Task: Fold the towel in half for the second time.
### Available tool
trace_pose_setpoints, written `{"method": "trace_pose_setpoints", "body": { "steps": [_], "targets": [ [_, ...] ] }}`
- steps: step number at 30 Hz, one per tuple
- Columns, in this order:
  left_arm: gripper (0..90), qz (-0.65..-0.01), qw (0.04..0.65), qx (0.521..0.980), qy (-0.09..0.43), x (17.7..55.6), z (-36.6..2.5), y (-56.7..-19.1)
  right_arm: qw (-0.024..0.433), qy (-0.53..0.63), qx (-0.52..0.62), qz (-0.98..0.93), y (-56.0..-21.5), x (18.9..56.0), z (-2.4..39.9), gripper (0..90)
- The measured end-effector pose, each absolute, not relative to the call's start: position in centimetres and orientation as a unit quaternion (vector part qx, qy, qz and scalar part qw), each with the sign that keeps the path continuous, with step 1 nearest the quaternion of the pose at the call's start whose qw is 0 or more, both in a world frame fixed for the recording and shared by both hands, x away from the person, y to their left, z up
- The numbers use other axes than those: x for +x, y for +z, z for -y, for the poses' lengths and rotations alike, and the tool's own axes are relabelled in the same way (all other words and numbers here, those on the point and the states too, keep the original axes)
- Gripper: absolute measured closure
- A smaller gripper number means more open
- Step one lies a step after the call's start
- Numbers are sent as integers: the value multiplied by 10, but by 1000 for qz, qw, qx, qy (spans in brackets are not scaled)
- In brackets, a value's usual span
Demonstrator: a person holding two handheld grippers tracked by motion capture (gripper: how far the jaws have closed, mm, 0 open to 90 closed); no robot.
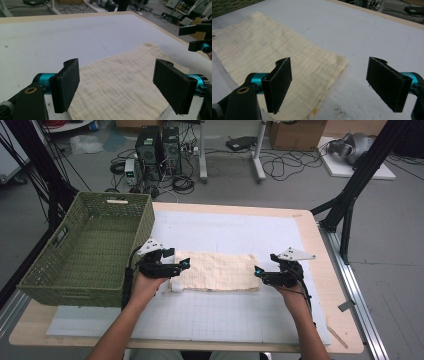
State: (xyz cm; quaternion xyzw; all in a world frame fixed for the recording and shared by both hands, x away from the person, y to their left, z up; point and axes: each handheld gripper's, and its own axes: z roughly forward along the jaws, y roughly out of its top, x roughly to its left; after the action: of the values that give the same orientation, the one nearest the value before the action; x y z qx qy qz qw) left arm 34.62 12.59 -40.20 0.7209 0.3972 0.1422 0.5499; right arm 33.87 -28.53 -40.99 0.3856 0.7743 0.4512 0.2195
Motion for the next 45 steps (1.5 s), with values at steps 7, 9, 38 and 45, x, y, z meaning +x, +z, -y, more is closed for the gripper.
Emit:
{"method": "trace_pose_setpoints", "body": {
  "steps": [7, 9, 38, 45],
  "targets": [
    [226, -398, 552, 718, 144, 350, -125, -403, 218, 449, 389, -774, -410, 339, 286, 201],
    [228, -400, 550, 719, 145, 351, -125, -404, 218, 449, 388, -775, -410, 339, 286, 201],
    [342, -448, 436, 762, 168, 419, -116, -428, 205, 447, 385, -781, -414, 341, 285, 202],
    [411, -457, 407, 776, 153, 423, -119, -437, 204, 447, 386, -781, -414, 342, 284, 202]
  ]
}}
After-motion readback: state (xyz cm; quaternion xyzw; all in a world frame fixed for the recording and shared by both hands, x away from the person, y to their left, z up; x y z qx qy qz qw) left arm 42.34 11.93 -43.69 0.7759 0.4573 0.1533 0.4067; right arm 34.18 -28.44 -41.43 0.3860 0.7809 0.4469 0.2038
